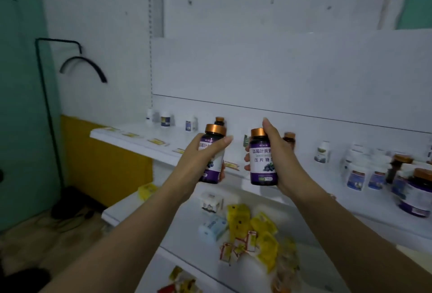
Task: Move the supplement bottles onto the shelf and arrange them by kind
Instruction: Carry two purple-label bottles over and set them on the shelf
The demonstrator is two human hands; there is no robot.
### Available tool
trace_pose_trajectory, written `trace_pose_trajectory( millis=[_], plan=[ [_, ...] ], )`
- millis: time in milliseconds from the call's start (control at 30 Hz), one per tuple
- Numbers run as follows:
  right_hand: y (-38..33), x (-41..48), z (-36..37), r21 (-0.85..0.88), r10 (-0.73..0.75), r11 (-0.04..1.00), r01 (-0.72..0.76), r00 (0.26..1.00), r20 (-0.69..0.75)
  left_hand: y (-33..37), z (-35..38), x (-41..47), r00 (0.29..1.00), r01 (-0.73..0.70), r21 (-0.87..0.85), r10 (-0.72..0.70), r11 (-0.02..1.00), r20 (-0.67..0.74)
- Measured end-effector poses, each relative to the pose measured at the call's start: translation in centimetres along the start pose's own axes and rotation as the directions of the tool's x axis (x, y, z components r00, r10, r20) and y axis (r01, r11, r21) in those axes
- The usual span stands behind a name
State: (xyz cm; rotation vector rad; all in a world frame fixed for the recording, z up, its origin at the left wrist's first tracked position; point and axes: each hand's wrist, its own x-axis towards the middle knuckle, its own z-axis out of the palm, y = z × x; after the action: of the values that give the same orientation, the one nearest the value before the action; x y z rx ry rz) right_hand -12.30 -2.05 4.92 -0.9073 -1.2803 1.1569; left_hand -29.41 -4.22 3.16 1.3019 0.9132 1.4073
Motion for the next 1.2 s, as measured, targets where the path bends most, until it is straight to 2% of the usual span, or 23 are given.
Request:
trace_pose_trajectory(
  millis=[167,333,467,667,800,933,1000,1200],
  plan=[
    [1.2,1.3,7.8,0.000,0.001,1.000,-0.002,0.996,0.091,1.4,-7.5,-2.0,0.985,-0.013,0.027,0.018,1.000,-0.173],
    [2.8,3.0,15.6,-0.008,0.000,1.000,0.001,0.986,0.164,2.4,-14.5,-2.2,0.974,-0.064,0.018,0.067,0.998,-0.217],
    [4.3,4.9,21.3,-0.019,-0.013,1.000,0.016,0.987,0.160,2.6,-20.3,0.1,0.974,-0.085,0.085,0.101,0.993,-0.205],
    [5.0,8.4,26.6,-0.018,-0.008,1.000,0.009,0.999,0.037,3.1,-26.8,5.3,0.993,-0.075,0.090,0.082,0.993,-0.085],
    [5.0,10.4,26.4,-0.064,0.013,0.998,-0.019,0.995,-0.095,2.3,-27.4,9.6,0.998,-0.068,0.044,0.067,0.997,0.018],
    [5.3,12.1,23.9,-0.093,0.010,0.995,-0.032,0.973,-0.232,0.4,-25.1,13.9,0.992,-0.065,0.055,0.059,0.996,0.110],
    [5.5,13.2,22.2,-0.162,-0.010,0.986,-0.038,0.958,-0.285,-0.5,-23.3,16.0,0.989,-0.063,0.064,0.054,0.996,0.135],
    [6.5,17.7,16.1,-0.293,-0.117,0.956,0.006,0.925,-0.363,-3.0,-18.2,22.2,0.963,-0.092,0.127,0.056,0.988,0.264]
  ],
)
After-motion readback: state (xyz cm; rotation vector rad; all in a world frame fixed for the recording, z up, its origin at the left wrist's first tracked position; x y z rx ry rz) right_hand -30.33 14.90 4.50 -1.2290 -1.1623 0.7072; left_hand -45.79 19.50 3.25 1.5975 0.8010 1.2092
